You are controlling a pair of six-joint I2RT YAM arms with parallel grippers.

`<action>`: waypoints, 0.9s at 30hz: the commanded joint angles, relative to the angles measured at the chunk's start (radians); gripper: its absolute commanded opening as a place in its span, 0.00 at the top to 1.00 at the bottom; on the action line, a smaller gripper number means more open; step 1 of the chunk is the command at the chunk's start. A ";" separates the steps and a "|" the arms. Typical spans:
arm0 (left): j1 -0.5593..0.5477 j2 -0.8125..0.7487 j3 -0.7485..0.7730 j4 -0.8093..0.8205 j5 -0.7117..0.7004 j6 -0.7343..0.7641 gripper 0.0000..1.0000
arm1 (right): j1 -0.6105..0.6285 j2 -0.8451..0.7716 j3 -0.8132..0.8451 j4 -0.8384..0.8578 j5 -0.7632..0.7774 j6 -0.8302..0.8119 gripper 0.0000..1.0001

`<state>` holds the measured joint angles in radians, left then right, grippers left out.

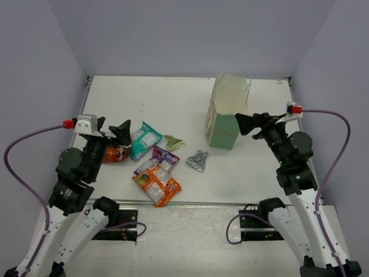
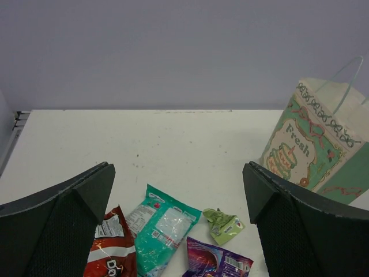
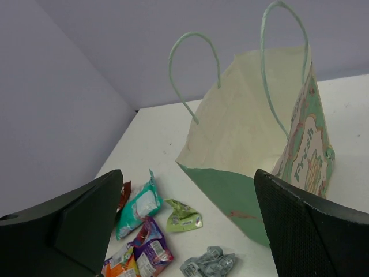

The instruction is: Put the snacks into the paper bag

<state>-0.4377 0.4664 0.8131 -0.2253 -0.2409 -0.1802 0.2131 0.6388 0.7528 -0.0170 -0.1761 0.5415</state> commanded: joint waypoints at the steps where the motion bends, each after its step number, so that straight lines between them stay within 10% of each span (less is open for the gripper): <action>1: 0.010 0.011 -0.008 0.032 0.029 0.024 0.00 | 0.003 -0.045 -0.016 0.011 0.026 0.044 0.01; 27: 0.209 0.598 0.123 -0.295 0.061 -0.263 0.00 | 0.009 -0.128 -0.073 -0.061 -0.148 -0.035 0.01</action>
<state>-0.2363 1.0203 0.9123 -0.4511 -0.1932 -0.3786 0.2176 0.5041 0.6796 -0.0914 -0.2779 0.5156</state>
